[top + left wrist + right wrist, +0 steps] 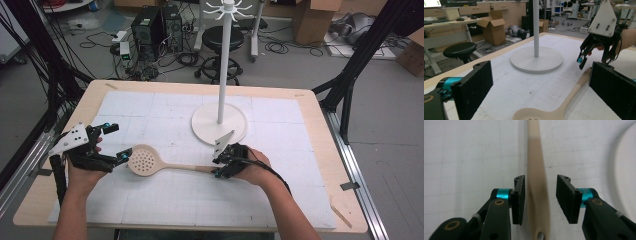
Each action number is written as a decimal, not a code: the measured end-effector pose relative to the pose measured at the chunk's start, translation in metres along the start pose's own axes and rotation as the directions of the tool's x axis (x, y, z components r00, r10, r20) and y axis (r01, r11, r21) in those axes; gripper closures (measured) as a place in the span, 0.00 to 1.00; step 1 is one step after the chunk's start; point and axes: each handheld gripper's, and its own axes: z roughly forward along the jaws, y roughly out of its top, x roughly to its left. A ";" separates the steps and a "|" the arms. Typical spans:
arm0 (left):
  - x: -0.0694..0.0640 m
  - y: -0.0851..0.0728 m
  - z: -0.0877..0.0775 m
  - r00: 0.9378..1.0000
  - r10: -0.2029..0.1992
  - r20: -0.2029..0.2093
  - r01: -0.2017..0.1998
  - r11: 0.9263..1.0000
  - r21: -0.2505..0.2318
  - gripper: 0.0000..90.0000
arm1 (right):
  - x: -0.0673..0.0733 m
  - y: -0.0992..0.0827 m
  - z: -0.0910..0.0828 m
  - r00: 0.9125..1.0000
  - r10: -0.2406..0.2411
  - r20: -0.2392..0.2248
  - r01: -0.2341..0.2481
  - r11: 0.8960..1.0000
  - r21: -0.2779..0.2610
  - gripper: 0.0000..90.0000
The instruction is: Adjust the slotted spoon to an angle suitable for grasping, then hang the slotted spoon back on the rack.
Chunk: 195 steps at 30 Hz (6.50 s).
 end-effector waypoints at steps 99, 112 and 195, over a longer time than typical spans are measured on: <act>-0.026 0.029 0.094 0.958 0.061 0.281 -0.131 0.963 0.236 0.07 | 0.025 -0.112 -0.138 0.857 0.470 0.214 -0.210 0.696 -0.687 0.22; -0.052 0.027 0.160 0.907 0.086 0.412 -0.268 0.873 0.408 0.07 | 0.023 -0.113 -0.134 0.858 0.472 0.205 -0.223 0.699 -0.679 0.22; -0.047 0.058 0.153 0.872 0.057 0.486 -0.284 0.867 0.409 0.82 | 0.022 -0.111 -0.129 0.858 0.473 0.203 -0.227 0.701 -0.676 0.22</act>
